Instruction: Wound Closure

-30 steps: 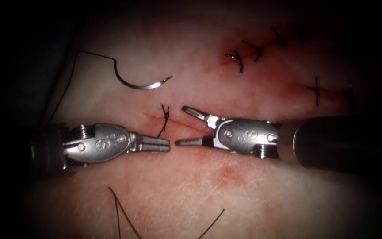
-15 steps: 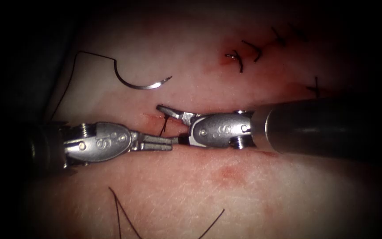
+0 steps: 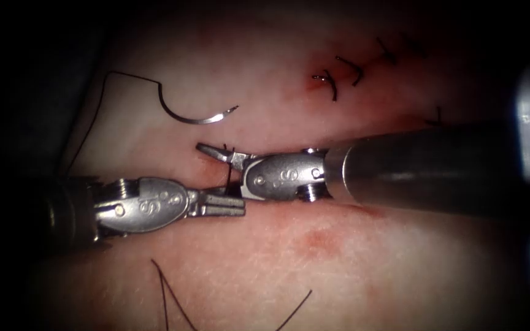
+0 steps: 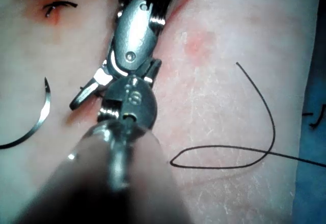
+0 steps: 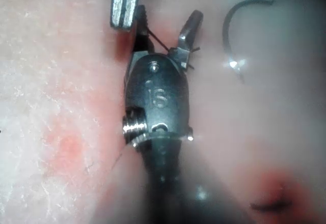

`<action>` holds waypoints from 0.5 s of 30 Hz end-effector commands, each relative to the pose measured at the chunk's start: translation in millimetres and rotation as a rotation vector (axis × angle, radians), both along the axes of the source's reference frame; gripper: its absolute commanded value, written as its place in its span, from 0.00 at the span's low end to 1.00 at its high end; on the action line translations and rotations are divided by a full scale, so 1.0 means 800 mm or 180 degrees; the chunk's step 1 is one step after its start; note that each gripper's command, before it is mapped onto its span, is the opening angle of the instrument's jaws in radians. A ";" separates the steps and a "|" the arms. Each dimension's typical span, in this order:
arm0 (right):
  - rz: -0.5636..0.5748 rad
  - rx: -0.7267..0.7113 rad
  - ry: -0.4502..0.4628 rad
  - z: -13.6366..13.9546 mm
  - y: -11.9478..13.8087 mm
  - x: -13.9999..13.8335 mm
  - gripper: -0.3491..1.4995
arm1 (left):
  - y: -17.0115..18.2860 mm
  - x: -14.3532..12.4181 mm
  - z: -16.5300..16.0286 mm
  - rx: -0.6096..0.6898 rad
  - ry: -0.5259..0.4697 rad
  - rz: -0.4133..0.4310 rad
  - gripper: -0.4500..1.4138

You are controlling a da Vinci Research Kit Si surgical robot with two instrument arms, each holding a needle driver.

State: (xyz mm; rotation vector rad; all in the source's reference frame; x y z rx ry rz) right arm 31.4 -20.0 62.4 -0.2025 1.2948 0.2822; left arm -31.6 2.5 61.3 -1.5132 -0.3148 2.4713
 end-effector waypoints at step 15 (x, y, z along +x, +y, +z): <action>-0.0037 -0.0017 0.0036 0.0013 -0.0003 0.0026 0.74 | -0.0011 -0.0012 0.0008 0.0000 -0.0014 0.0053 0.00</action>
